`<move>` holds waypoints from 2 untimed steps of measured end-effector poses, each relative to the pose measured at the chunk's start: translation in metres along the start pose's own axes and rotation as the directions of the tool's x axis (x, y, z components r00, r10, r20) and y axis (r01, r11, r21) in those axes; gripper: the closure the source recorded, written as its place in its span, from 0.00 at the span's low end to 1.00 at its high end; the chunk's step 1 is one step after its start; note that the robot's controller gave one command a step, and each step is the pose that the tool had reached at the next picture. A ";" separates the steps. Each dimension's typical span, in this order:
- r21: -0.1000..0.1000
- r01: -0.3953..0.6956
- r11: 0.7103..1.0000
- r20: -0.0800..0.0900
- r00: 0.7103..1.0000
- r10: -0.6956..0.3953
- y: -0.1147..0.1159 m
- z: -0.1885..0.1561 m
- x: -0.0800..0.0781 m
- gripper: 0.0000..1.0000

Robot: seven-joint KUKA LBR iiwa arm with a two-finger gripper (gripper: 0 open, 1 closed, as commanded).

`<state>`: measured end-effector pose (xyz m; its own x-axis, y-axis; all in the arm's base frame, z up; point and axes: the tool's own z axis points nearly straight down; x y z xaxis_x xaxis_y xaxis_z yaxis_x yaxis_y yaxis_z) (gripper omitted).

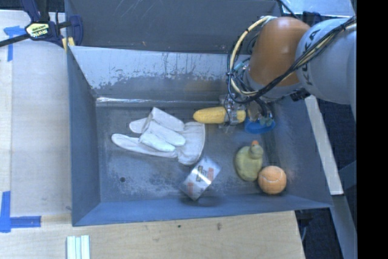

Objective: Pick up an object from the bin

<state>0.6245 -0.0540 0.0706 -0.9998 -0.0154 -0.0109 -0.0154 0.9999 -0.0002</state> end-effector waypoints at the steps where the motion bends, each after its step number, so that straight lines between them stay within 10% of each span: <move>1: 0.000 0.000 1.000 0.001 1.000 0.000 0.000 -0.002 0.000 1.00; 2: 0.000 0.000 1.000 0.001 1.000 0.000 0.000 -0.010 0.000 1.00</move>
Offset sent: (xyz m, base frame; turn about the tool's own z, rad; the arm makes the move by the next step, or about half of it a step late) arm -0.0001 0.0000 0.0301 0.0000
